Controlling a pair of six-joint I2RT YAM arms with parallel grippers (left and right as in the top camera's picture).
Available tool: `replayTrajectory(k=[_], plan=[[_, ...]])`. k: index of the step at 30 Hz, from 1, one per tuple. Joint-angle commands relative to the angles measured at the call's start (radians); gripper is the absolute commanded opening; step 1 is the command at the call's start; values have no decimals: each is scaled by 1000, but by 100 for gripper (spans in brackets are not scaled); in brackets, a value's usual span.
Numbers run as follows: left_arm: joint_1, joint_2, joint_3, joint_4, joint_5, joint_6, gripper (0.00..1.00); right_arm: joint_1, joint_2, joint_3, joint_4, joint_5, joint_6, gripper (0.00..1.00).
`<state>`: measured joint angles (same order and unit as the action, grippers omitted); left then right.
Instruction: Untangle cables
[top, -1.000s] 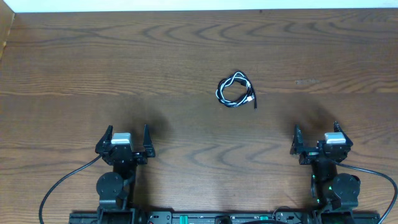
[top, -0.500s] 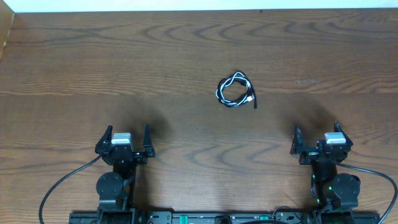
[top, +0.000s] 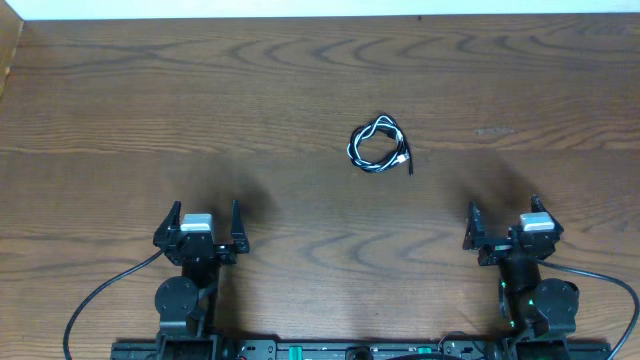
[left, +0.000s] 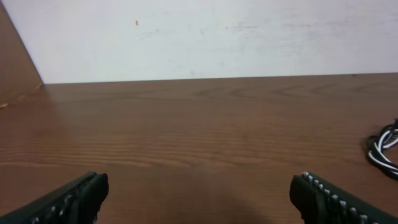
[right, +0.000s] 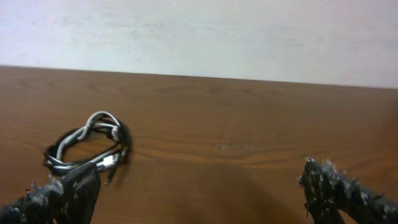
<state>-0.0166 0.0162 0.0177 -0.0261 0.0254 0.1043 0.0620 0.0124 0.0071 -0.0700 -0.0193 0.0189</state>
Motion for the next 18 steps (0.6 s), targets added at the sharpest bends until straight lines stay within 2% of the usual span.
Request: replayTrajectory(k=[1,8,13,18], plan=[[4,2,-13,-39,21,-33,98,4,6,-2,-1,-23,156,99],[4,68,58,-55,149,-80,98,4,7,11,23,-101,187,99],[4,238,198,-101,169,-79,98,4,8,66,21,-143,186,99],[4,454,368,-108,306,-80,98,4,8,146,-23,-179,186,99]])
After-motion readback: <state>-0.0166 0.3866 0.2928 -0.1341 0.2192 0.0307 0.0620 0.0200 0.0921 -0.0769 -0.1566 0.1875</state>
